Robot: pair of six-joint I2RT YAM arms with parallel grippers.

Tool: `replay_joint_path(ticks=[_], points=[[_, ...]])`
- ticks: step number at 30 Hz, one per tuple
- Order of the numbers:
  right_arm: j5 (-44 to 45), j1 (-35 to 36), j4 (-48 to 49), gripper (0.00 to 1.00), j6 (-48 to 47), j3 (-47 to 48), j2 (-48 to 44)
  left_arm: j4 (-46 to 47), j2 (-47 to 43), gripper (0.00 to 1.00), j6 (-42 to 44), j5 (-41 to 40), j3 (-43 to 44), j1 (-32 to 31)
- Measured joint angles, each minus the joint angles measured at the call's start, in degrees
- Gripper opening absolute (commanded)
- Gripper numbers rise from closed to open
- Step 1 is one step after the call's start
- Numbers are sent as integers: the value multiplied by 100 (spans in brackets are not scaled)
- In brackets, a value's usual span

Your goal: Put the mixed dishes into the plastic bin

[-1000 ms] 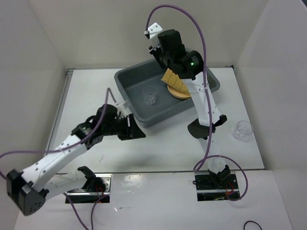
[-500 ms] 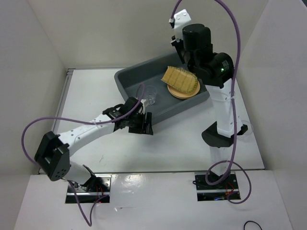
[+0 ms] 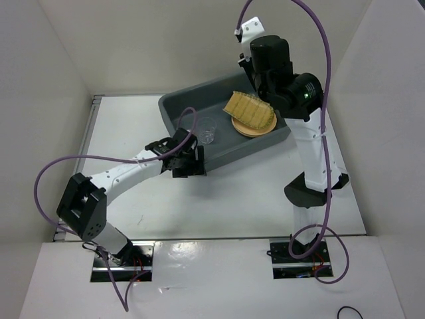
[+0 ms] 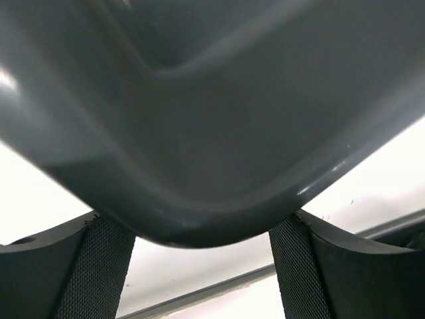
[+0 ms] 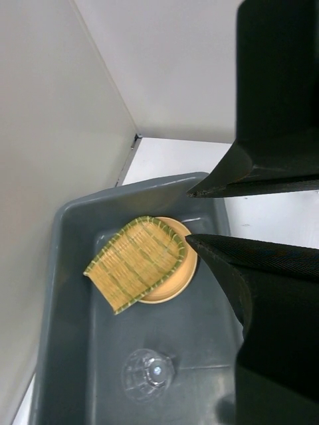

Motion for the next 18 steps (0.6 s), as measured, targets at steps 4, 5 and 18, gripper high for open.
replay_joint_path(ticks=[4, 5, 18], points=[[50, 0, -2, 34, 0, -151, -96, -52, 4, 85, -127, 0, 4, 413], [63, 0, -2, 34, 0, -166, -122, -74, 26, 86, -160, 15, 24, 542], [210, 0, 87, 56, 15, -1069, -929, -140, 522, 90, -13, 234, 601, 1976]])
